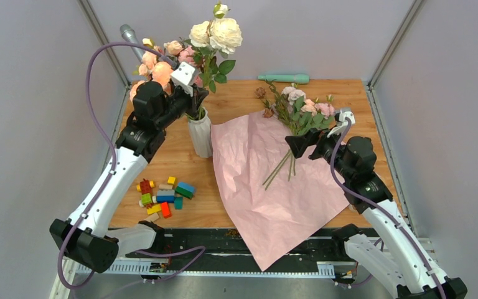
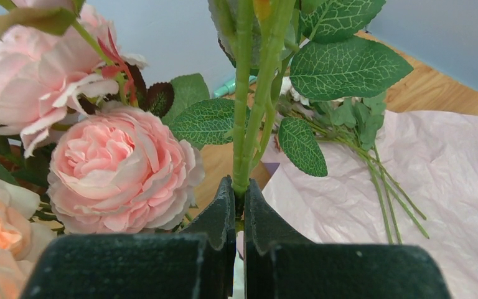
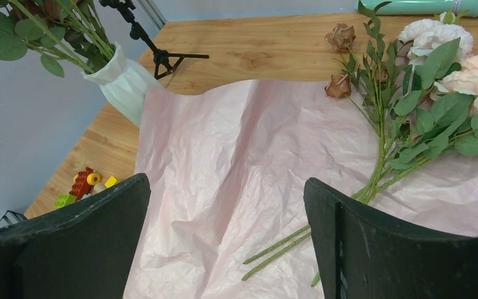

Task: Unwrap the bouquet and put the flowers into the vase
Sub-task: Insert the fake flower into the vase.

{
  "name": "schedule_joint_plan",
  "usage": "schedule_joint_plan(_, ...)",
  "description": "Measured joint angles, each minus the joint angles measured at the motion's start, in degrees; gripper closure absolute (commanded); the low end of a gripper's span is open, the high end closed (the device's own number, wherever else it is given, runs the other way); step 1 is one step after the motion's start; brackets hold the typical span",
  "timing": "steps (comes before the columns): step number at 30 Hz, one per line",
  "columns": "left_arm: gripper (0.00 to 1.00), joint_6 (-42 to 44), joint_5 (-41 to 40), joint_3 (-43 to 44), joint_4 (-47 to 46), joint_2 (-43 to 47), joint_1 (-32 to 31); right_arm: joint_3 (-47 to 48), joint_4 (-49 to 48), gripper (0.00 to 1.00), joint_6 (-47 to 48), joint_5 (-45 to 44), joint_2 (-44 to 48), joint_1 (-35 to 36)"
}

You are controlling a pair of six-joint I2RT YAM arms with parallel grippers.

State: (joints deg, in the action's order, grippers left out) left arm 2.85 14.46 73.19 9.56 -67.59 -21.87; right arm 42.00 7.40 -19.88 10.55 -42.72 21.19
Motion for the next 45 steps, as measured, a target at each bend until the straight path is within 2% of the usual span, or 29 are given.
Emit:
schedule_joint_plan(25, 0.98, -1.03, -3.63, -10.86, -5.42, 1.57, 0.15, -2.67, 0.02, 0.05, -0.2, 0.0, 1.2, 0.0)
schedule_joint_plan(38, 0.91, -1.9, -5.27, -13.99, -7.15, 1.57, 0.15, -2.8, 0.0, 0.05, -0.22, 0.0, 1.27, 0.0)
schedule_joint_plan(45, 0.8, -2.73, -6.03, -14.78, -7.74, 1.57, 0.15, -3.34, -0.09, 0.05, -0.42, 0.0, 1.84, 0.0)
